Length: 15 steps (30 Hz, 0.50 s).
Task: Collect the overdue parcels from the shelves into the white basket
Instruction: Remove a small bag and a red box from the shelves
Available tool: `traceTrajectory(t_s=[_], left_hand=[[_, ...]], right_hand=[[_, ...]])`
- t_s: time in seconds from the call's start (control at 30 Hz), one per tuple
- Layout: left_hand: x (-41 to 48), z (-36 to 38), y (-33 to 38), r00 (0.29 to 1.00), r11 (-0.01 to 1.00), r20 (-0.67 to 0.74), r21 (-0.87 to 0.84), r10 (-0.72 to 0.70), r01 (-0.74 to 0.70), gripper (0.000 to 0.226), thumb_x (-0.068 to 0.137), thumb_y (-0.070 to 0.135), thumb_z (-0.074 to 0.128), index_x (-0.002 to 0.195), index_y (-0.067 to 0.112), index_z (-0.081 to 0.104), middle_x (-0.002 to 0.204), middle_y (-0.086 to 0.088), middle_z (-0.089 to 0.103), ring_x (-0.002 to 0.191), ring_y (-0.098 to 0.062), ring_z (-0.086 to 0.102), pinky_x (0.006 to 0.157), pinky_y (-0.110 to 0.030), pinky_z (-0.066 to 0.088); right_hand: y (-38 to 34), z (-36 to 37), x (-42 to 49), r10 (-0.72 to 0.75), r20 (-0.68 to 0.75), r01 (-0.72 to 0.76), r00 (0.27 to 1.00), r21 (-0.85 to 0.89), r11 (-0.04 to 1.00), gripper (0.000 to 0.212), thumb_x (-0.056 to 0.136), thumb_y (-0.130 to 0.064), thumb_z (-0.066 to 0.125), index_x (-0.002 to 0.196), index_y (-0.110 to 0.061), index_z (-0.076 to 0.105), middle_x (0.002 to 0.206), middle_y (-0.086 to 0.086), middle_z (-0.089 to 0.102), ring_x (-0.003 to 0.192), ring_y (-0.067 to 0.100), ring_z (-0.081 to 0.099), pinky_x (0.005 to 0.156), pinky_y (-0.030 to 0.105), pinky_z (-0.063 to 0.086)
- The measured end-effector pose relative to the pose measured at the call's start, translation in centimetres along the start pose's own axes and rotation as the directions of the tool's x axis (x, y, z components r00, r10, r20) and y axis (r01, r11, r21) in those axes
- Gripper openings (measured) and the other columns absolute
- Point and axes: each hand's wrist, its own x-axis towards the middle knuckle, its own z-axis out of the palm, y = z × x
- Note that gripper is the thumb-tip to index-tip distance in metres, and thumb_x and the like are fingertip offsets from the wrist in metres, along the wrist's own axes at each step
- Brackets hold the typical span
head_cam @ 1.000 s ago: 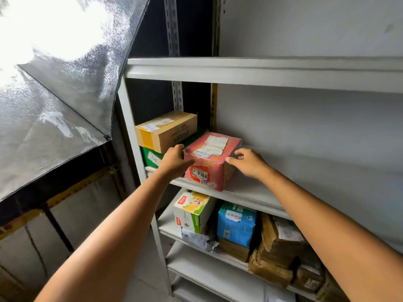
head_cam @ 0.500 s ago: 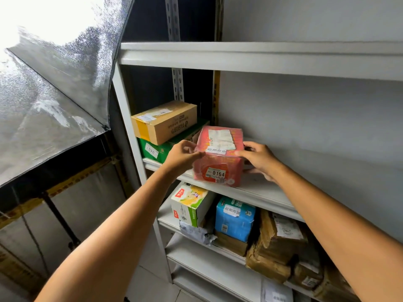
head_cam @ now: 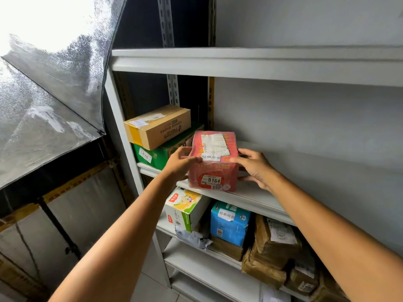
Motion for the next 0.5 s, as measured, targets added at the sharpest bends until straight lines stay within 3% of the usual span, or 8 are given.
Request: traceTrajectory(t_s=[0.23, 0.37, 0.5], left_hand=[[-0.4, -0.8, -0.7, 0.997, 0.999, 0.081, -0.047, -0.009, 0.012, 0.056, 0.086, 0.007, 0.071, 0.135, 0.02, 0.047, 0.109, -0.005, 0.064, 0.089, -0.016, 0.067, 0.073, -0.034, 0.054], [-0.4, -1.4, -1.1, 0.988, 0.999, 0.154, -0.044, -0.024, 0.031, 0.066, 0.086, 0.007, 0.07, 0.144, 0.019, 0.044, 0.116, -0.005, 0.068, 0.097, -0.017, 0.068, 0.074, -0.034, 0.052], [-0.6, -1.7, -1.4, 0.979, 0.999, 0.203, -0.03, -0.031, 0.038, 0.066, 0.085, 0.009, 0.07, 0.144, 0.024, 0.045, 0.12, -0.005, 0.066, 0.105, -0.018, 0.065, 0.08, -0.037, 0.052]], right_hand=[[0.5, 0.4, -1.1, -0.044, -0.033, 0.046, 0.998, 0.038, 0.998, 0.062, 0.084, -0.013, 0.074, 0.14, -0.02, 0.05, 0.108, -0.011, 0.059, 0.105, 0.016, 0.058, 0.088, 0.056, 0.055], [0.6, 0.7, -1.8, -0.048, -0.047, 0.049, 0.998, 0.023, 0.999, 0.065, 0.081, -0.012, 0.075, 0.14, -0.021, 0.049, 0.13, 0.001, 0.058, 0.114, 0.021, 0.058, 0.087, 0.056, 0.055], [0.6, 0.6, -2.5, -0.026, -0.035, 0.026, 0.999, 0.0, 1.0, 0.076, 0.079, -0.014, 0.076, 0.146, -0.024, 0.043, 0.129, 0.003, 0.06, 0.112, 0.023, 0.06, 0.086, 0.055, 0.056]])
